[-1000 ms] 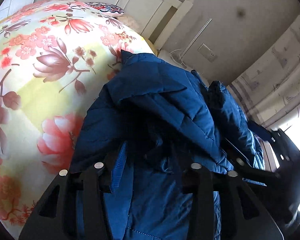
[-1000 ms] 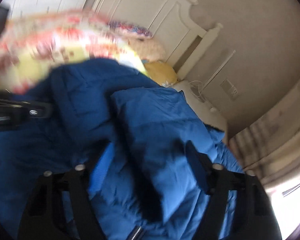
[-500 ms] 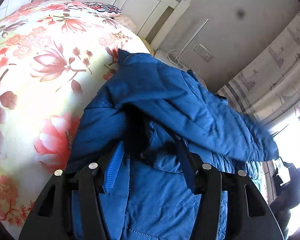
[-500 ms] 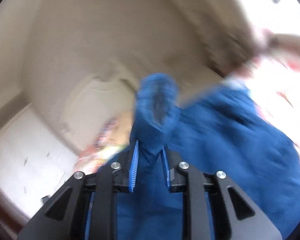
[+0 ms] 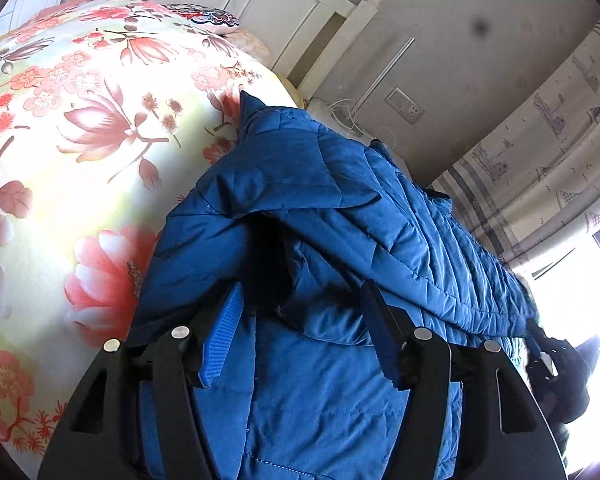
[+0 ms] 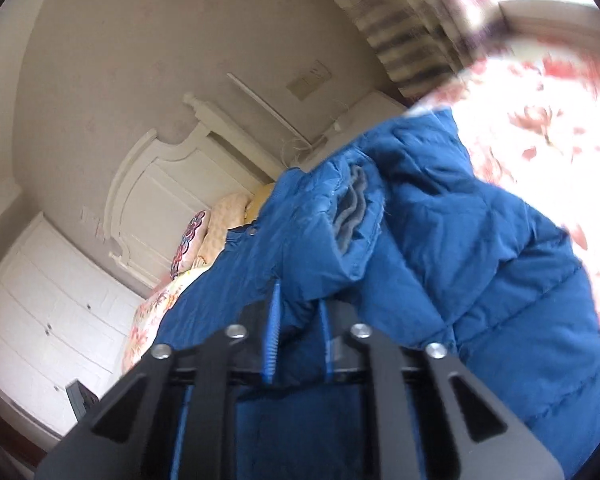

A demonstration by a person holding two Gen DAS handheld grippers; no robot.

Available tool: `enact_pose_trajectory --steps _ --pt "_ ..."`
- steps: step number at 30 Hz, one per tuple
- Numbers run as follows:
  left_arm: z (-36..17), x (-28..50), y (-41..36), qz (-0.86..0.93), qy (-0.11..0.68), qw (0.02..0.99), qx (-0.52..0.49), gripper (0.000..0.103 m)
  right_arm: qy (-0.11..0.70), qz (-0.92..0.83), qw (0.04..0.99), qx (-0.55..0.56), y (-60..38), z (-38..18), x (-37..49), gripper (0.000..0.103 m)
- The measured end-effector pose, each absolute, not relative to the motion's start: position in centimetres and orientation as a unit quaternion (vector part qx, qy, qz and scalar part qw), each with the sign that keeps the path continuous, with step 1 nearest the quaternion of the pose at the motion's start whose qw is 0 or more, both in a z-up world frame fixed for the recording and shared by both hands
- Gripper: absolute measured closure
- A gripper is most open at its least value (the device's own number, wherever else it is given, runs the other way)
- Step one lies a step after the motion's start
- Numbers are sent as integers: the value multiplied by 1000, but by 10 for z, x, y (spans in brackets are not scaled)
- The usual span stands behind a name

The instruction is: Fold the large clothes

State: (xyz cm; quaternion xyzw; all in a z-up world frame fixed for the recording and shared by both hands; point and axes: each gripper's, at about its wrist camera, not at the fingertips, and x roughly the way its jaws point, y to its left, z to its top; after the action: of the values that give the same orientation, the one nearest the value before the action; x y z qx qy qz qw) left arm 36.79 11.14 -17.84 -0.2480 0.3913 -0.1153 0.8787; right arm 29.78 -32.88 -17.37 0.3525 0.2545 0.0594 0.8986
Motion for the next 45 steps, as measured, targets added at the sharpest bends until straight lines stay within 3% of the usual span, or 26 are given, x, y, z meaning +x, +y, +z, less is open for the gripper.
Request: enact_pose_trajectory --steps 5,8,11,13,17,19,20,21,22,24,28,32,38,42,45 --pt "-178 369 111 -119 391 878 -249 42 237 63 919 309 -313 -139 272 92" --pt "-179 370 112 -121 391 878 -248 41 280 32 910 305 -322 -161 274 91" --pt "-178 369 113 -121 388 878 -251 41 329 31 881 339 -330 -184 277 81" --pt "-173 363 118 -108 372 886 -254 42 326 17 886 330 -330 -175 268 61" --pt "-117 313 133 -16 207 950 -232 44 260 -64 931 248 -328 -134 232 57" --pt "-92 310 123 -27 180 960 -215 39 235 -77 946 209 -325 -115 229 55" --pt "-79 321 110 -51 194 960 -194 33 231 -73 951 193 -321 -107 234 53" --pt "-71 336 94 -77 222 957 -171 17 234 -60 956 170 -311 -97 245 53" --pt "-68 353 79 -100 252 951 -150 12 235 -47 959 151 -302 -91 255 49" --pt "-70 383 51 -105 289 945 -107 12 251 -28 963 98 -279 -86 282 43" --pt "-99 426 20 -86 348 932 -54 12 305 -17 952 7 -244 -102 327 43" --pt "-157 443 9 -77 410 909 -10 8 390 -42 919 -21 -254 -155 354 43" --pt "-172 436 7 -74 403 912 24 6 379 -30 925 -5 -262 -159 346 43" --pt "-170 435 8 -74 401 913 24 6 321 -34 946 -20 -246 -131 339 34" --pt "-171 436 8 -75 401 913 22 6 356 -43 932 -51 -238 -147 353 33"
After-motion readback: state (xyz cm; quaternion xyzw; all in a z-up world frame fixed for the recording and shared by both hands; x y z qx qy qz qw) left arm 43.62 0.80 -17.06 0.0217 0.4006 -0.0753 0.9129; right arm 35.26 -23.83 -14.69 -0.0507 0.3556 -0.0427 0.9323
